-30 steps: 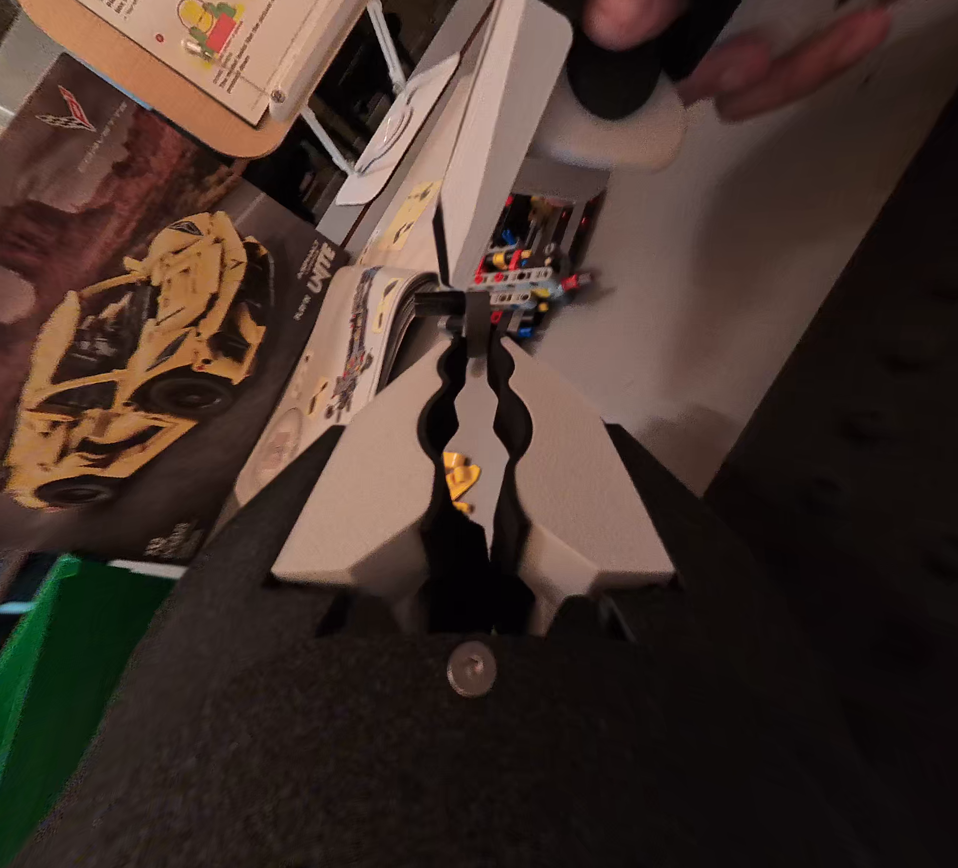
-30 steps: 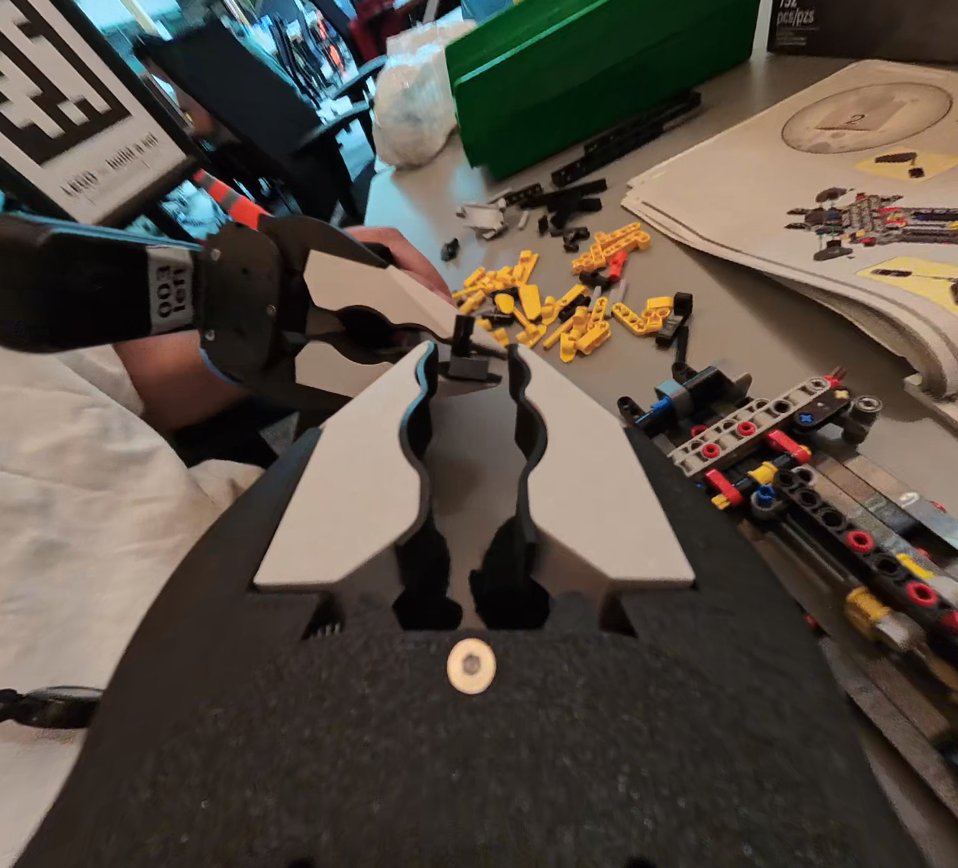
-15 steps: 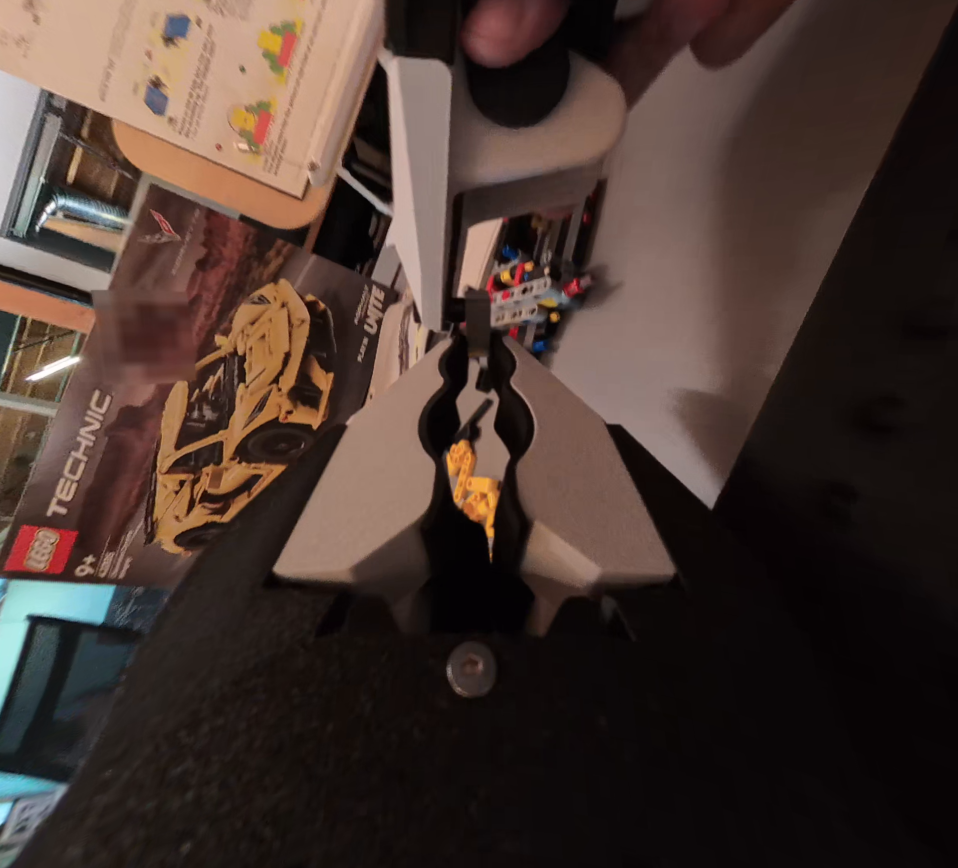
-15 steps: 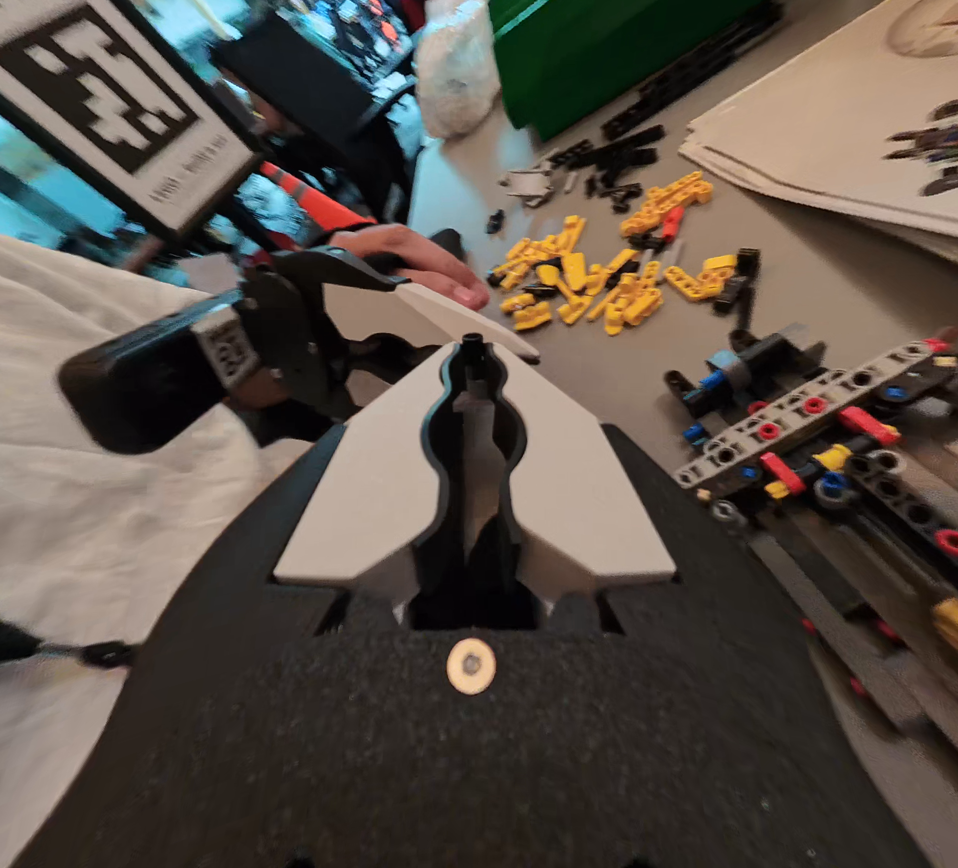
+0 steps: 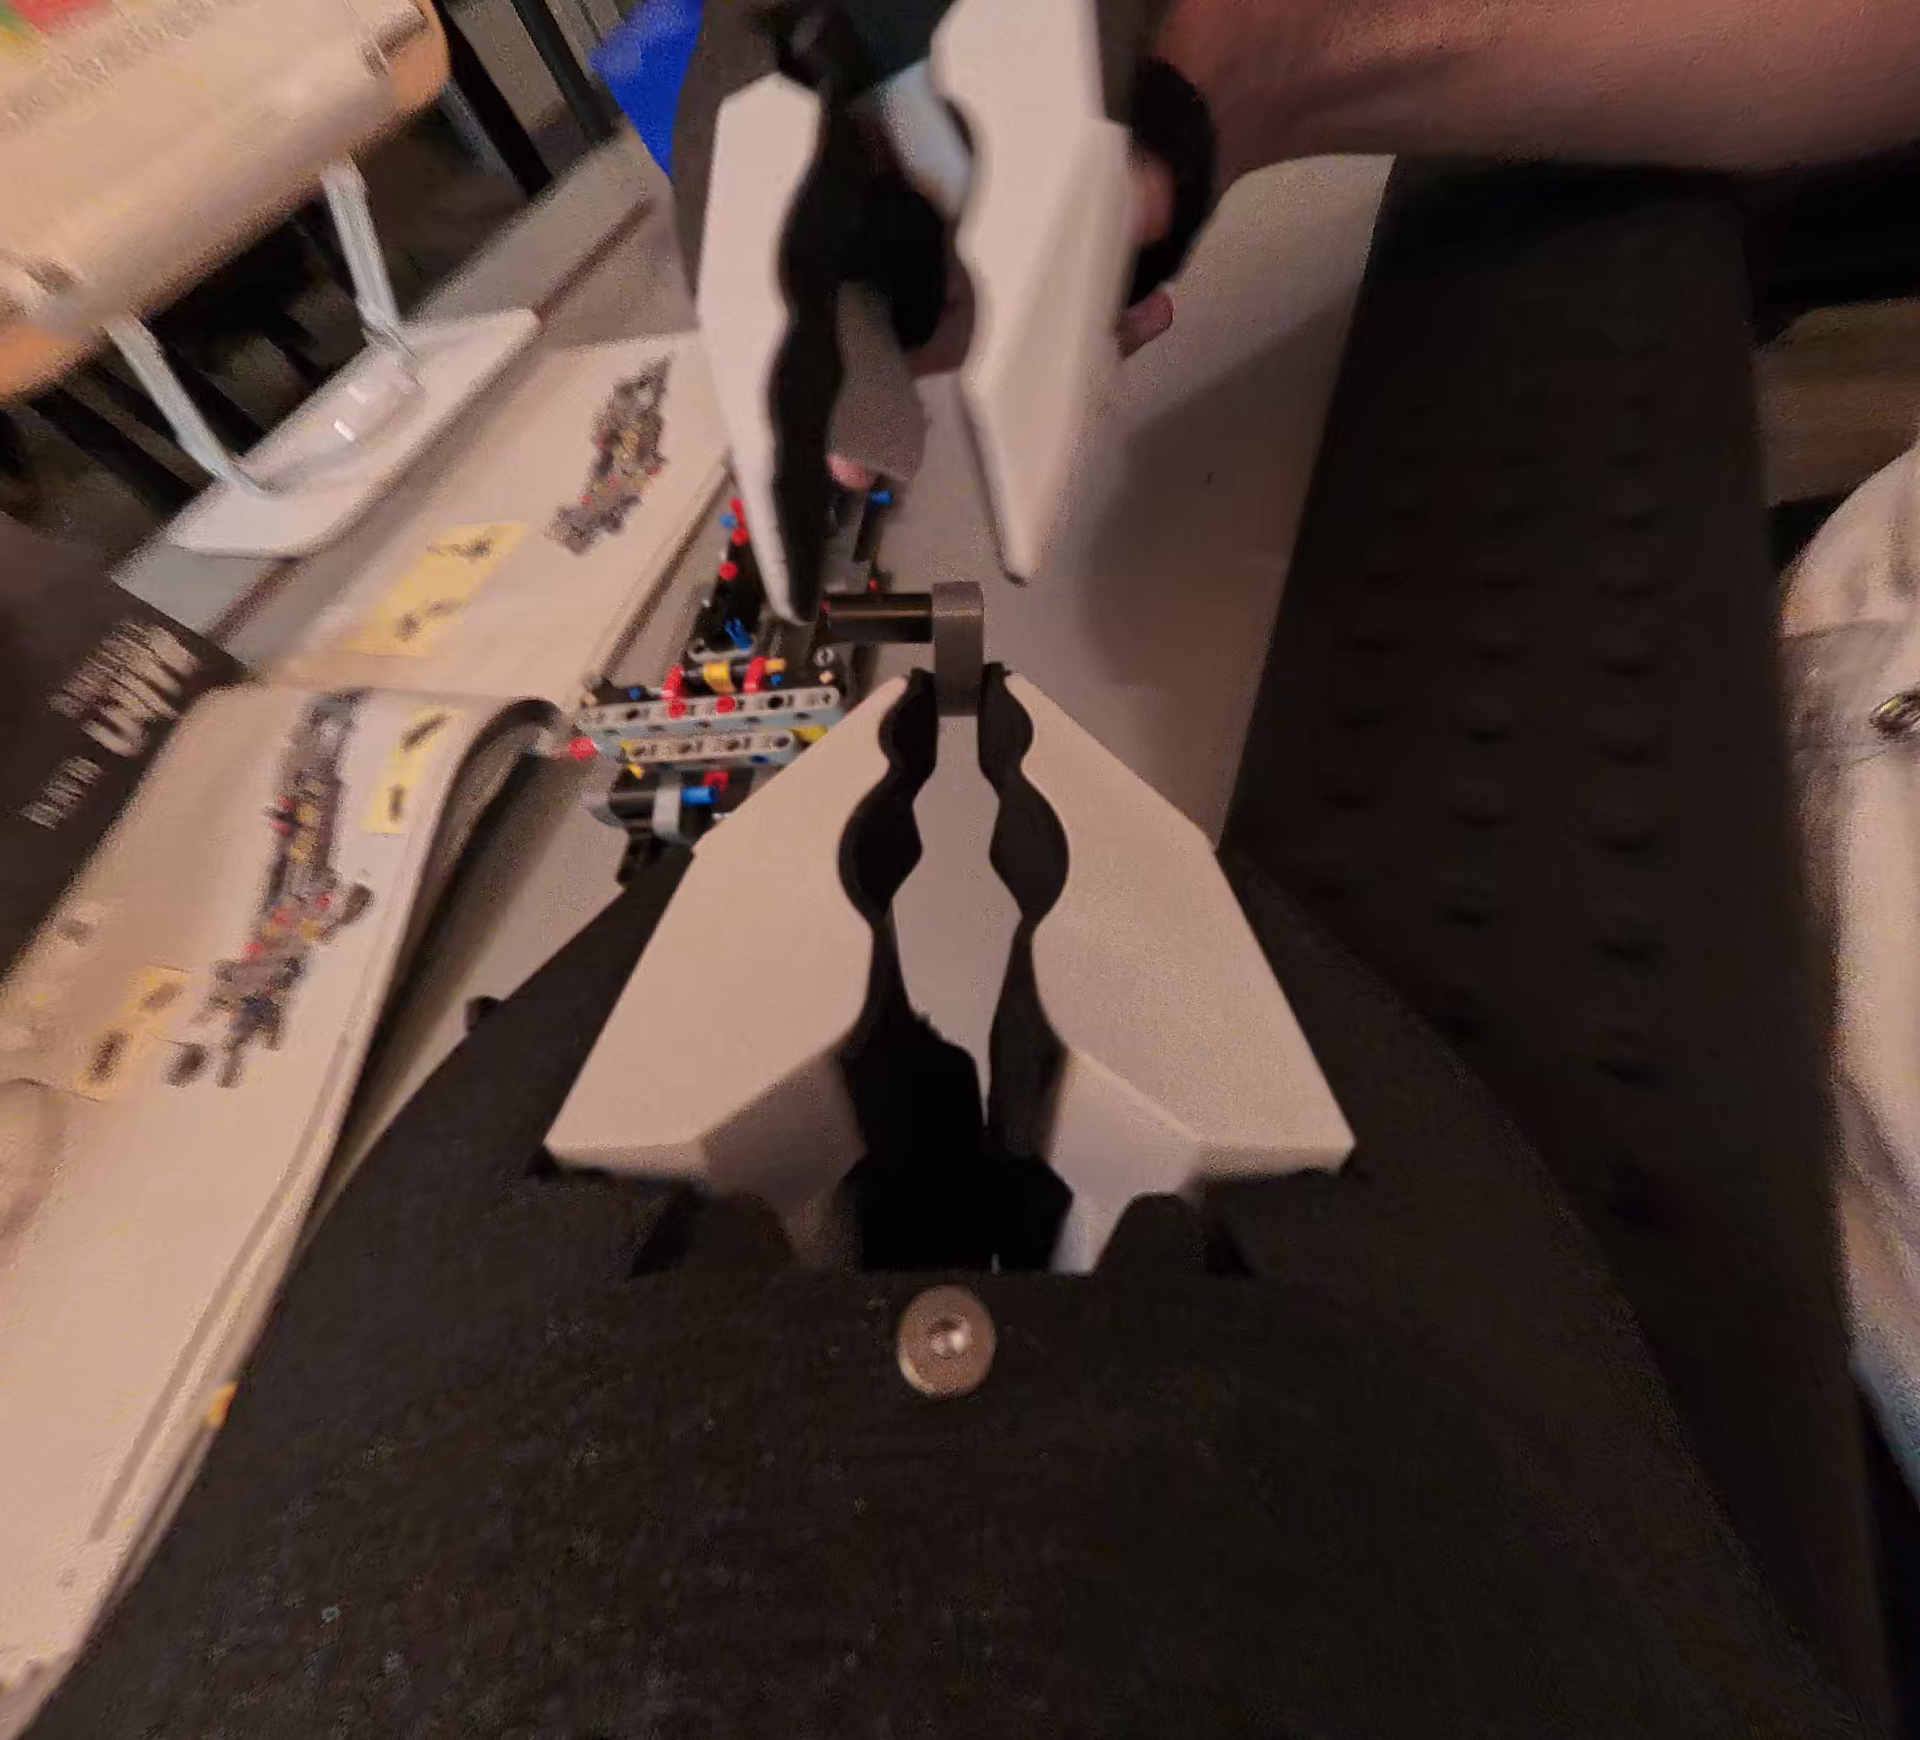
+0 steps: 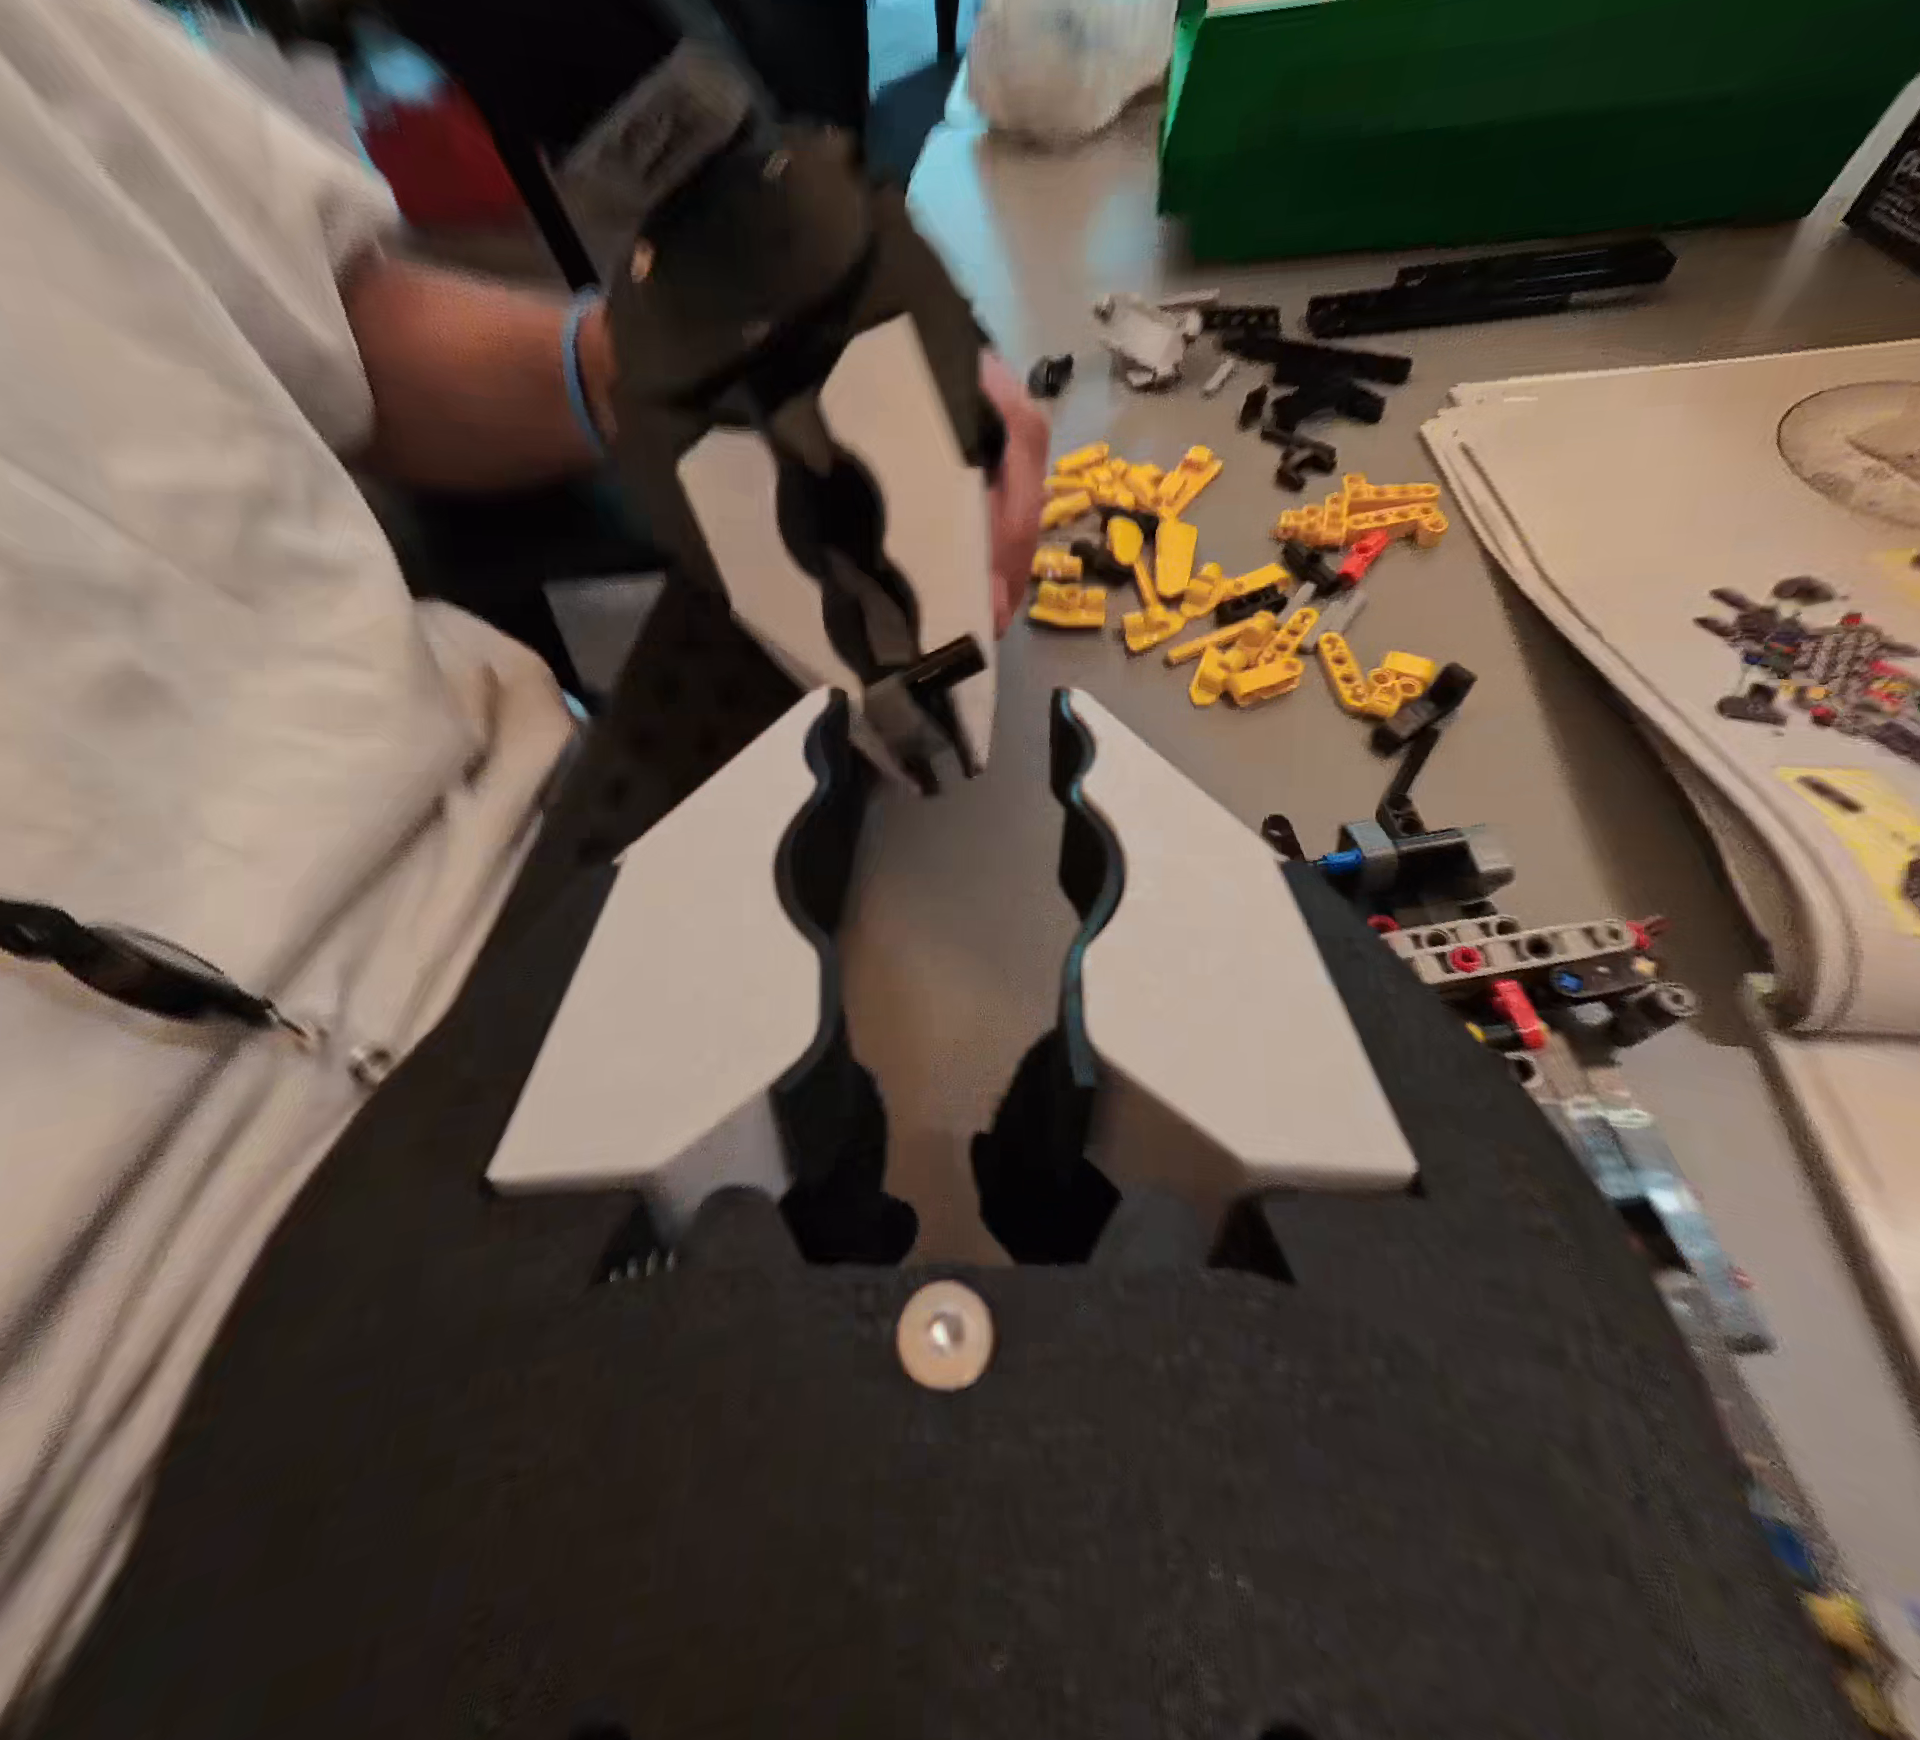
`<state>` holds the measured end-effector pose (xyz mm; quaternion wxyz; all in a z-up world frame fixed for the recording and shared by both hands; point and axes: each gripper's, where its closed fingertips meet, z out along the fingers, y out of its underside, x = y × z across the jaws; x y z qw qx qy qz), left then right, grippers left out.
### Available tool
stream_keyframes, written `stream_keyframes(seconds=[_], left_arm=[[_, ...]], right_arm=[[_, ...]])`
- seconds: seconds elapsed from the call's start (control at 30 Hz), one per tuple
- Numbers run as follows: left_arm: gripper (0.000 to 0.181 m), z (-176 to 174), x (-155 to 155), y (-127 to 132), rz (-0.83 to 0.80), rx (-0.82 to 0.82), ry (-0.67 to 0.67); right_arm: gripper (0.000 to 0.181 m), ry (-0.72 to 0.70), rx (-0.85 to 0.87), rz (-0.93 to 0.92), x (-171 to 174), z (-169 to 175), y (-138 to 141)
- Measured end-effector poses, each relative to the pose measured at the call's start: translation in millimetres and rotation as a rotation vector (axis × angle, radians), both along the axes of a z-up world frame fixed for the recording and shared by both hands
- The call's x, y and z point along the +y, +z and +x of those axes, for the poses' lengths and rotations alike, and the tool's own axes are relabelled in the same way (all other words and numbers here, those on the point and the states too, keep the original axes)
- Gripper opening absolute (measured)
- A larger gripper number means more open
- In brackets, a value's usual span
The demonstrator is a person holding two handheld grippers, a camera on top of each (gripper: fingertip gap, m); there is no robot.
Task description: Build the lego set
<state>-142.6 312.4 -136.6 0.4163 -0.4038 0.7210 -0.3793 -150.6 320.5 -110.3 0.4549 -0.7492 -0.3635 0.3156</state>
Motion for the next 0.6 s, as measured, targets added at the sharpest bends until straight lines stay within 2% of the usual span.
stream_keyframes(seconds=[0.1, 0.23, 0.33, 0.47, 0.6], left_arm=[[0.006, -1, -3, 1, -0.192, 0.093, -0.085], [0.006, 1, 1, -5, -0.294, 0.146, -0.135], [0.006, 3, 1, -9, -0.315, 0.146, -0.146], [0.007, 5, 3, -16, -0.286, 0.172, -0.13], [0.006, 8, 4, -19, -0.288, 0.187, -0.121]], right_arm=[[0.037, 0.025, -0.241, 0.051, 0, 2, -12], [0.027, 0.045, -0.403, 0.05, 7, 12, -22], [0.014, 0.101, -0.362, -0.002, 4, 7, -23], [0.014, 0.154, -0.263, -0.063, 1, 1, -21], [0.007, 0.136, -0.282, -0.088, 6, 5, -29]])
